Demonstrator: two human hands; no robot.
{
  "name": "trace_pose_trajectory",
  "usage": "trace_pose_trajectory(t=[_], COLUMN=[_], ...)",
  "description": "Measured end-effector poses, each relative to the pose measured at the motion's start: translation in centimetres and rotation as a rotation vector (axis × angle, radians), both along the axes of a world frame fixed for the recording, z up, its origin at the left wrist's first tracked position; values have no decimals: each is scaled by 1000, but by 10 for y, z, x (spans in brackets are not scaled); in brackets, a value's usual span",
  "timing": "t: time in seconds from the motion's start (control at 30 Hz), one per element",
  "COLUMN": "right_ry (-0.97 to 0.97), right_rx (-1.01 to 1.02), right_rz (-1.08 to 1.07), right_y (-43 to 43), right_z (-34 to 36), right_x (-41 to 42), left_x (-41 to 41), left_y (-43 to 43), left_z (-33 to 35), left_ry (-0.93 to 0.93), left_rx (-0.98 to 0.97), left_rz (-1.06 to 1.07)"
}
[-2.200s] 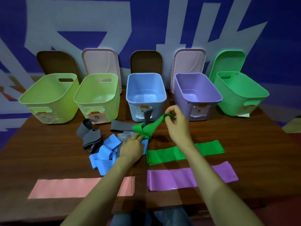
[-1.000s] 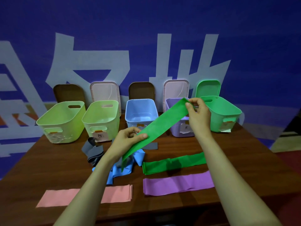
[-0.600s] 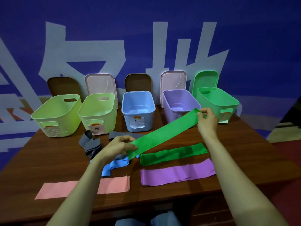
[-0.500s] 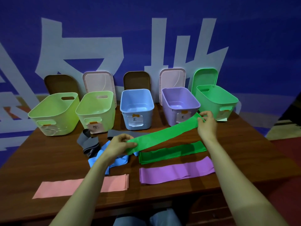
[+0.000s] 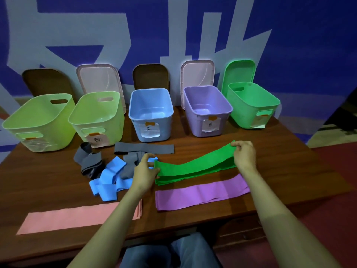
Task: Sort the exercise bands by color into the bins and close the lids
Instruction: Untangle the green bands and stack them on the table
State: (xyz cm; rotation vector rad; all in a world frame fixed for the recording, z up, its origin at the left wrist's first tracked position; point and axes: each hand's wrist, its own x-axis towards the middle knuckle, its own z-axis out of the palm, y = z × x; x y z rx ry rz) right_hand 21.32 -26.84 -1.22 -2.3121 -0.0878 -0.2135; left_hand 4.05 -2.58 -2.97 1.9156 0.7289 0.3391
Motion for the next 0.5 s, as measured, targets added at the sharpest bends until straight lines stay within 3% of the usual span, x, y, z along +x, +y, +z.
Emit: trace_pose_trajectory(t=[0.5], right_ry=[114], right_rx=[-133], right_rz=[25], right_y=[-9], right_z=[-41], right_x=[7], left_x=[7], left_y=[-7], left_z=[-19], left_ry=[115], left_rx=[281], left_rz=[-7])
